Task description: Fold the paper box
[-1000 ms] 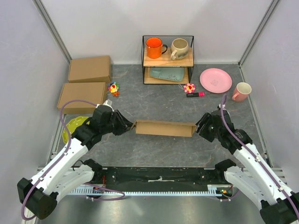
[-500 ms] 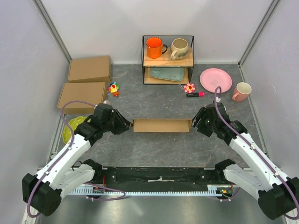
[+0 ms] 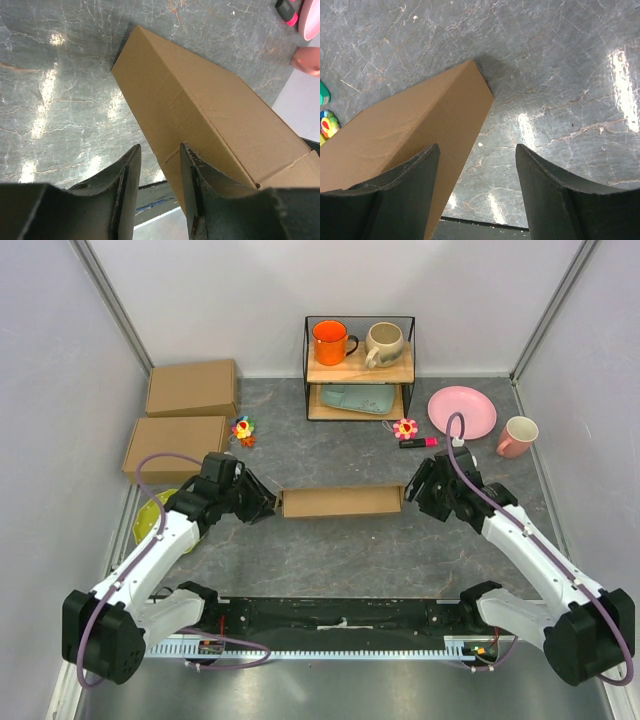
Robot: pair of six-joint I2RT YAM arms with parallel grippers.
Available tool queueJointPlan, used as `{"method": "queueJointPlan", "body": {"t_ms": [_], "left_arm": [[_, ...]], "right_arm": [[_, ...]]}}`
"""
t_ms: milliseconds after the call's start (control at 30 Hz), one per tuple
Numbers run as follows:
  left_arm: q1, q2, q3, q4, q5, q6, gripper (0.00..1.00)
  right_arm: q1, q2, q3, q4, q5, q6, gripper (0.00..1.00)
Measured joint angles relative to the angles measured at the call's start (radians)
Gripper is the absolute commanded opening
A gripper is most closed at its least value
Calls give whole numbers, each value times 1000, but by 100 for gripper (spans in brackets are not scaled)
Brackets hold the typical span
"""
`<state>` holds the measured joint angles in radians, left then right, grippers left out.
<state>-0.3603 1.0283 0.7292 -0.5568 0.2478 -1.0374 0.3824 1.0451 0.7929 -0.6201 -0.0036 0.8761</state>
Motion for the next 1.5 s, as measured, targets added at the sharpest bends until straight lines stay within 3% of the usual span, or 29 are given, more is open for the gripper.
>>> {"method": "queueJointPlan", "body": {"t_ms": [400,1100,1500], "left_arm": [[97,109,52,24,106,60,48],[165,269,146,98,270,128,48],[241,275,147,93,232,172,48]], "right_arm": [[-62,134,42,36,-64,-51,73],[-188,273,97,89,-140,-115,73],[-296,294,115,83,-125,-130,71]]}}
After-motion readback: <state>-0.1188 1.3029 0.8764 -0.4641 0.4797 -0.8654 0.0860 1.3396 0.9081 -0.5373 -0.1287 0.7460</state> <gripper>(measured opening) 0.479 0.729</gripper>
